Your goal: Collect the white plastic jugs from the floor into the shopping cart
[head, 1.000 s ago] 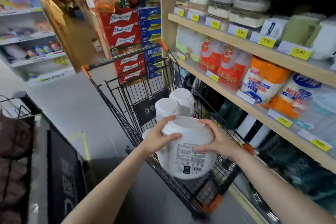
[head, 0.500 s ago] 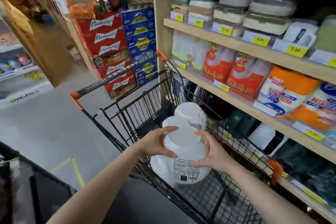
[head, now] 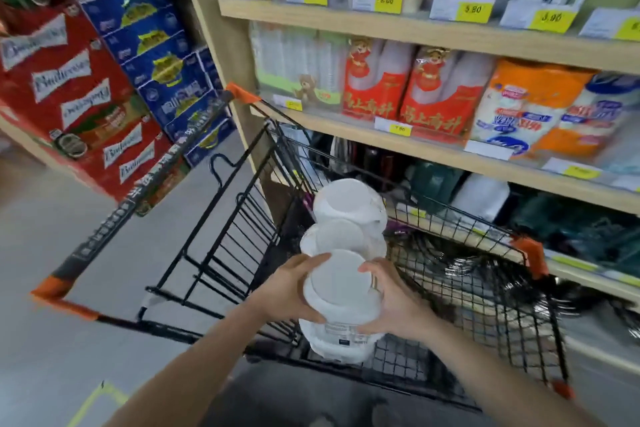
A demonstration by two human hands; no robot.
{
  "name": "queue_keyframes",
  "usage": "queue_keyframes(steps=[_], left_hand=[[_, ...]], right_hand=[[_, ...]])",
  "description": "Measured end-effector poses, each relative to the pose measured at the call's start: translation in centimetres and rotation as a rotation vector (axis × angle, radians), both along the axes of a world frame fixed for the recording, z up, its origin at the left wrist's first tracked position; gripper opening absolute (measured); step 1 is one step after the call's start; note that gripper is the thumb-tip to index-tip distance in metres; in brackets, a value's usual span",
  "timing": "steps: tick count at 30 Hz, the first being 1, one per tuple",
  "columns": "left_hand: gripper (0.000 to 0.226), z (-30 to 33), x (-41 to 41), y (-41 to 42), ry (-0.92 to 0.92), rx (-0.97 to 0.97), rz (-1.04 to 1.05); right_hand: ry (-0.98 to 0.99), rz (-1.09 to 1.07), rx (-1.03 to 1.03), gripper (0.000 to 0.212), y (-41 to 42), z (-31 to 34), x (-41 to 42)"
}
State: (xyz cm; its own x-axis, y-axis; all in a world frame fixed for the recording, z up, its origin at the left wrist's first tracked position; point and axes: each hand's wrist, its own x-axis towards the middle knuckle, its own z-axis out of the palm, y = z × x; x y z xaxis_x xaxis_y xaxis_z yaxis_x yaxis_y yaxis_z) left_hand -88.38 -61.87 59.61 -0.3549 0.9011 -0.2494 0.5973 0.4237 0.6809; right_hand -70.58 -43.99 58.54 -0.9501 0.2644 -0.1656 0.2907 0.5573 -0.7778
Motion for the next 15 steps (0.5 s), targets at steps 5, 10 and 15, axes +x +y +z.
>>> queue_keyframes(steps=[5, 10, 15], left_hand=[[0.116, -4.9, -2.3, -1.4, 0.017, -0.109, -0.081], [0.117, -7.9, -2.6, -1.7, 0.105, -0.151, -0.157], [0.113, -7.1, -2.8, -1.6, 0.121, -0.209, -0.186]], right_hand=[[-0.024, -0.038, 0.086, 0.088, -3.2, -3.7, -1.0], [-0.001, -0.062, 0.144, 0.088, -3.9, -6.6, -1.1], [-0.180, -0.026, 0.100, 0.085, -3.6, -4.5, -1.3]])
